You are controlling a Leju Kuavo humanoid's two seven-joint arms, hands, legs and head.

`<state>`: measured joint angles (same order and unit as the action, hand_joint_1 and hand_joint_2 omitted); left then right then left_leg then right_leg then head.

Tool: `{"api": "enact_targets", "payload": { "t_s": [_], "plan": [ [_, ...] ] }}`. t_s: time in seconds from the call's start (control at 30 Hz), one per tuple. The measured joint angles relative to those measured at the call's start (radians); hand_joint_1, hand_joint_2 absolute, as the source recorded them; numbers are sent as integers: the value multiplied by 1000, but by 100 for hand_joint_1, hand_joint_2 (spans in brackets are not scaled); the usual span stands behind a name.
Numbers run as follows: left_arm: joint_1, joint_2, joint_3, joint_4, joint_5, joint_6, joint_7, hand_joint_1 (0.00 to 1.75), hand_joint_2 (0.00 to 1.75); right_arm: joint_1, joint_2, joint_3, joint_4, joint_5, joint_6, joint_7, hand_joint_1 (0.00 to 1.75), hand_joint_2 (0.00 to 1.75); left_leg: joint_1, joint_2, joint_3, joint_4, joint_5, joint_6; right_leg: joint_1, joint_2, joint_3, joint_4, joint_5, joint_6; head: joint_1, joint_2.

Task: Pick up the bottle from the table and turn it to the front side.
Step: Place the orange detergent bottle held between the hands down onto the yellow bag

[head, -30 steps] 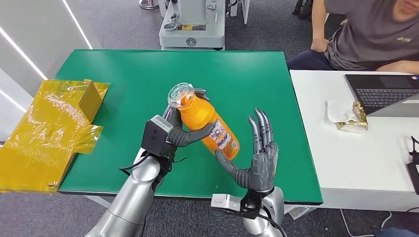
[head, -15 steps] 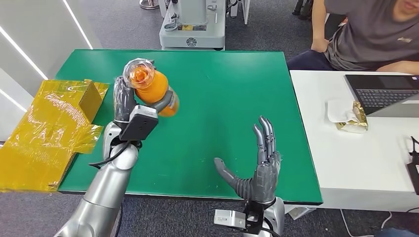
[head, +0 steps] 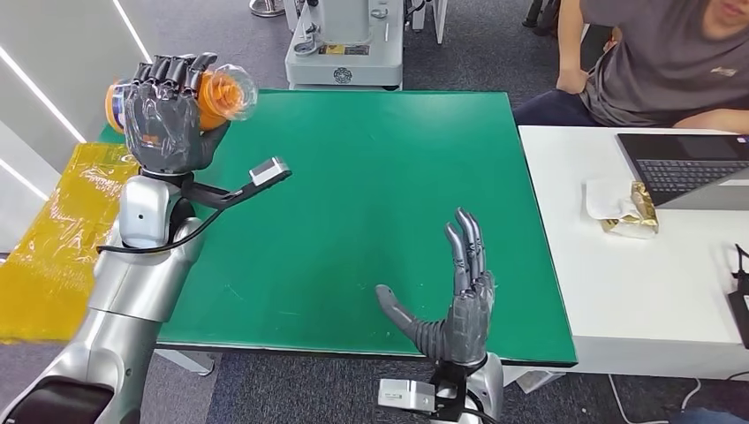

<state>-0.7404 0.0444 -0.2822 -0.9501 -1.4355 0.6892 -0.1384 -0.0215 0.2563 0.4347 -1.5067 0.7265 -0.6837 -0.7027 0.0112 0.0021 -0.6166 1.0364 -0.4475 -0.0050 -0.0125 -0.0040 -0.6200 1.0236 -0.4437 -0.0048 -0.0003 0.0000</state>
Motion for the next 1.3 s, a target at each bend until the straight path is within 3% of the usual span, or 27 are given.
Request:
{"api": "enact_targets", "payload": {
  "t_s": [0.17,0.57,0.8,1.3],
  "plan": [
    [-30,30,4,113,-75,1,82,175,175,1,-3,9,2,-24,0,0,0,175,0,2,1,0,0,0,0,3,0,0,0,0,0,0],
    [-83,57,4,391,-76,-4,85,175,175,26,-11,16,-45,-57,0,0,0,175,0,2,1,0,0,0,0,3,0,0,0,0,0,0],
    [-83,82,-12,515,-78,-73,127,175,175,42,-16,28,-95,-73,0,0,0,175,0,3,1,0,0,0,0,4,0,0,0,0,0,0],
    [-52,150,-55,620,-78,-148,165,175,175,60,-22,33,-133,-87,0,0,0,175,0,3,0,-1,0,-1,0,3,0,0,0,0,0,0]
  ]
}}
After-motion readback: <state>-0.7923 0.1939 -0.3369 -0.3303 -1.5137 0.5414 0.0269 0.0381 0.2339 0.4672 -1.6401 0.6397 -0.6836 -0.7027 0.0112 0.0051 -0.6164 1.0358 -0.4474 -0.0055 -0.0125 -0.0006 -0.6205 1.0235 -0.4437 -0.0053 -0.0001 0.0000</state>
